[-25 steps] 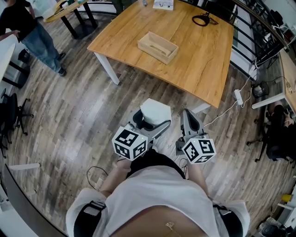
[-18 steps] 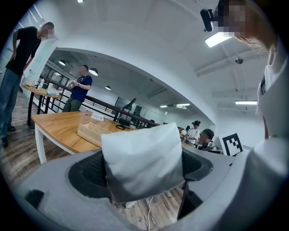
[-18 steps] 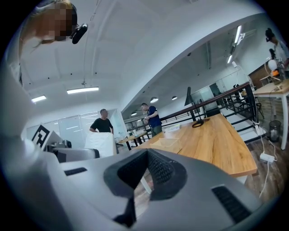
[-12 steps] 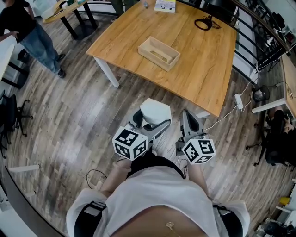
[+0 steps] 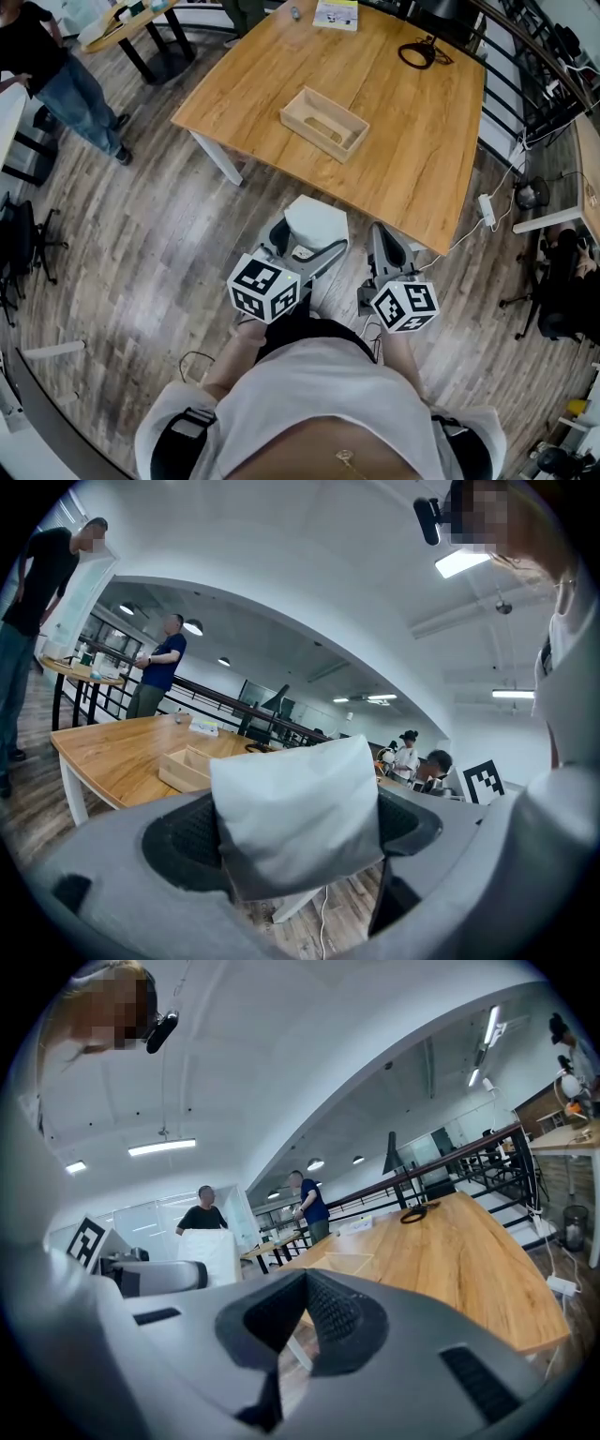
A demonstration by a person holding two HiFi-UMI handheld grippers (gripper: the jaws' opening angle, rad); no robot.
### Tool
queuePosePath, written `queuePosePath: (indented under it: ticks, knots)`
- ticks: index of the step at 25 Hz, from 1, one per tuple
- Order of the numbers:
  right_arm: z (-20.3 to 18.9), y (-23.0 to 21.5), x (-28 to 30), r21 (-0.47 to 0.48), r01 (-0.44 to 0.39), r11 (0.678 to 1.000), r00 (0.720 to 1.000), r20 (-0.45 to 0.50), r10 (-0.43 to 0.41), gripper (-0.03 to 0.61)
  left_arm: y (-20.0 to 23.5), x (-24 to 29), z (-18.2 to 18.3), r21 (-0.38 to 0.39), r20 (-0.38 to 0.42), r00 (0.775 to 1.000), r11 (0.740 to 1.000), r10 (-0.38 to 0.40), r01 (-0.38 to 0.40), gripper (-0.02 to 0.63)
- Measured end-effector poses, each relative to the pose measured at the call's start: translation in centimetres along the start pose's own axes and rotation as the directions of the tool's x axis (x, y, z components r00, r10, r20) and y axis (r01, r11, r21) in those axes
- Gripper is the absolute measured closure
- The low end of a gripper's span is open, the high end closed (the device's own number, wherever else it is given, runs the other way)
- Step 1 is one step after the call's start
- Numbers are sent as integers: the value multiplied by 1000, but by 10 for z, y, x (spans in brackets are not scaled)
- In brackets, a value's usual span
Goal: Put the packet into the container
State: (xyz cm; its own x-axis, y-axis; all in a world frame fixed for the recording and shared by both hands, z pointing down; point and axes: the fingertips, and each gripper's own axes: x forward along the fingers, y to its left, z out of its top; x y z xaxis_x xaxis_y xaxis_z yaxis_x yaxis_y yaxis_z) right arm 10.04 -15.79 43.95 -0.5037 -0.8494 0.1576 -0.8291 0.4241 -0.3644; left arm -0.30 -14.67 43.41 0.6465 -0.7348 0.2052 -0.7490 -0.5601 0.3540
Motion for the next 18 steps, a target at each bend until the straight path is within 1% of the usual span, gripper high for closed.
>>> queuePosePath:
  ticks: [7,11,18]
  knots:
    - [8,-11,37,11,18,1000,1000,-17,-18,568,33,21,16,27,-25,1000,1000,7,-6,144]
    - [16,-16,59,10,18,1000,1000,-15,-18,568,53,37,26,29,-30,1000,1000,10,-9,144]
    - [26,-33,99,19,42,999,999,-10,-42,568,86,68,43,28,-46,999,1000,0,1,144]
